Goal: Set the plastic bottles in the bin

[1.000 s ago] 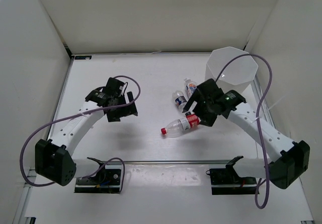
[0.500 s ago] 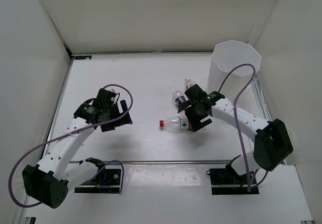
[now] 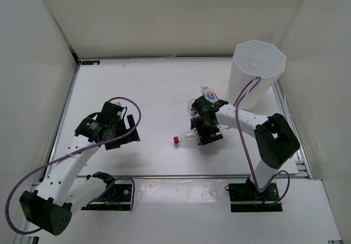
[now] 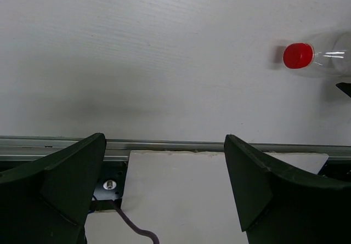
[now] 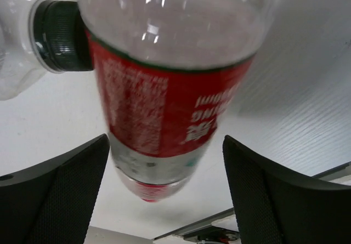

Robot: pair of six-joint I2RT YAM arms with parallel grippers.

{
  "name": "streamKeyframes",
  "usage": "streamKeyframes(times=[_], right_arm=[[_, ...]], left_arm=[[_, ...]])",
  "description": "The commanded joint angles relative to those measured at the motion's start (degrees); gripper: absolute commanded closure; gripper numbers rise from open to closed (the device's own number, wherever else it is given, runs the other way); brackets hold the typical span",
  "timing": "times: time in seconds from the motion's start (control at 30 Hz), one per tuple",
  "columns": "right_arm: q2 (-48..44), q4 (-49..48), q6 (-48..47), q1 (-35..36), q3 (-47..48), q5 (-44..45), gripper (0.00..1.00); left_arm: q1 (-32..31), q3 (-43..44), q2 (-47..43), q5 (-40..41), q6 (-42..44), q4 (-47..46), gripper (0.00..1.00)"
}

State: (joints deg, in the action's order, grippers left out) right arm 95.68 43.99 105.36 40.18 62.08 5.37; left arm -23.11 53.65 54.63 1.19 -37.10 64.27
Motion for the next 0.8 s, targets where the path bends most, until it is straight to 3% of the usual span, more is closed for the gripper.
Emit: streamKeyframes(times=[0.0,0.03,0.27,0.47,0.57,0.63,0.77], right_arm=[[0.8,2.4,2.0,0.4,0.8,-0.6,0.14],[0.2,3.3,1.3,0.4,0.2,-0.6,0.23],[-5.6,6.7,-3.3,0.4,-0.8,-6.0,0.53],[-11.0,15.2,-7.2,1.7,8.0,-8.4,0.79],[-16.0,13.5,-12.0,2.3,12.4,-9.0,0.85],[-16.8,6.8,-23.0,1.7,16.2,-9.8,0.88],[-14.1,6.8,-38.8,1.7,32.6,-6.6,0.89]], left_arm=[[-0.4,-0.6,-1.3,1.6,0.2,1.0,0.00],[-0.4,-0.6,-1.3,1.6,0.2,1.0,0.00],[-0.4,-2.2,-1.3,2.1,-0.3,-1.2,0.00],[-0.4,-2.2,0.0,2.1,-0.9,-3.7,0.00],[-0.4,-2.2,0.6,2.1,-0.9,-3.7,0.00],[-0.4,-1.6,1.2,2.1,-0.9,-4.4,0.00],[-0.4,-1.6,2.3,2.1,-0.9,-5.7,0.00]])
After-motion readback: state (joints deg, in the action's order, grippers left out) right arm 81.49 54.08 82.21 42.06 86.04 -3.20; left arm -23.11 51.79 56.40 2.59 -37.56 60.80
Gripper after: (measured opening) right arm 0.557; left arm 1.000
